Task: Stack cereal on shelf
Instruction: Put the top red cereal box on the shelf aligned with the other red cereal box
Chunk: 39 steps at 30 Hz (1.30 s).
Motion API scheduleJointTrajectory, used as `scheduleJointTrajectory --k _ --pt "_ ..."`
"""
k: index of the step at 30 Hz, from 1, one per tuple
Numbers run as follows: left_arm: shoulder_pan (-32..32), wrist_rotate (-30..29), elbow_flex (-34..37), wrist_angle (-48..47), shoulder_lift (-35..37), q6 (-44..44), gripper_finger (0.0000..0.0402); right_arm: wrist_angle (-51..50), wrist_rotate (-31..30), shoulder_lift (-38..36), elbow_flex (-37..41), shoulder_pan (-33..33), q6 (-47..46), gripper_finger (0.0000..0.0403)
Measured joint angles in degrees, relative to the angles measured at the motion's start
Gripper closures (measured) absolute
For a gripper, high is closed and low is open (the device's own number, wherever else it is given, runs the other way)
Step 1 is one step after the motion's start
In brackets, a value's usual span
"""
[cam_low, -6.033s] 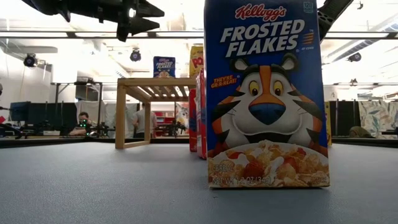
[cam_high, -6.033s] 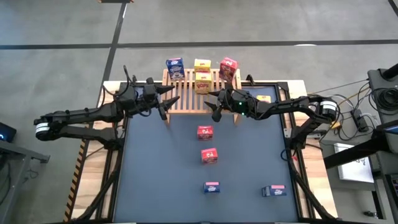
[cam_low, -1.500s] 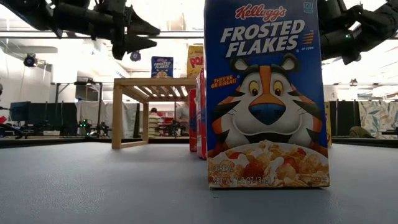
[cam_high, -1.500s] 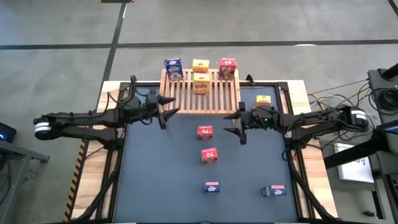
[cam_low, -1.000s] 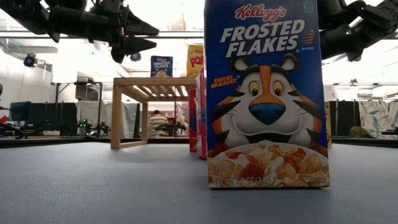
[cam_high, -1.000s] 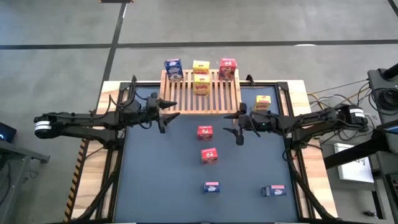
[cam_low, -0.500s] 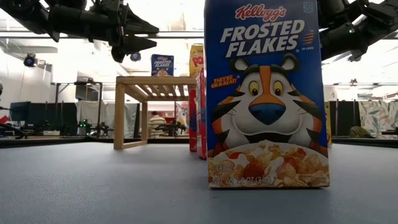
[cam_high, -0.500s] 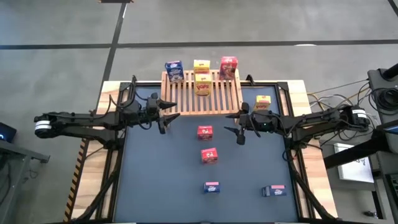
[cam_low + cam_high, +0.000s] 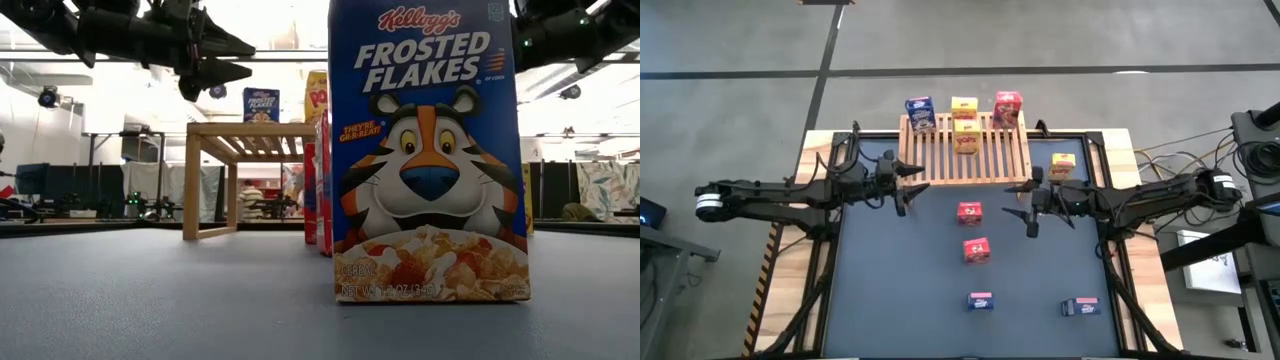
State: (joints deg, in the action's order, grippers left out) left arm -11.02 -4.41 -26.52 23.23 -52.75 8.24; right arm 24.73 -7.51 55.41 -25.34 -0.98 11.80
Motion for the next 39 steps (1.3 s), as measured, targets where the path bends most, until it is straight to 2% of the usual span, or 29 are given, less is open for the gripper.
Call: scheduleJointTrajectory --k 8,11,18,24,31,39 --pt "2.7 0.4 0.0 -0.6 -0.1 -1.5 0.0159 1.1 0.7 7.4 0.2 2.4 -2.3 0.0172" --pt "3.4 0.4 0.0 -0.5 -0.3 -1.6 0.0159 2.2 2.8 11.3 0.2 2.3 -3.5 0.0172" --pt "3.5 0.4 0.0 0.1 -1.4 -1.6 0.0159 8.5 3.4 20.2 0.1 2.3 -6.7 0.0172" --pt "3.5 0.4 0.0 0.8 -2.5 -1.5 0.0159 8.8 3.2 26.0 -3.1 2.3 -7.3 0.0169" --pt "3.9 0.5 0.0 0.9 -2.7 -1.5 0.0159 8.1 3.1 30.8 -6.2 2.1 -6.8 0.0121" --pt "4.2 0.6 0.0 0.7 -2.7 -1.6 0.0159 5.9 2.1 31.0 -6.3 1.3 -9.5 0.0061"
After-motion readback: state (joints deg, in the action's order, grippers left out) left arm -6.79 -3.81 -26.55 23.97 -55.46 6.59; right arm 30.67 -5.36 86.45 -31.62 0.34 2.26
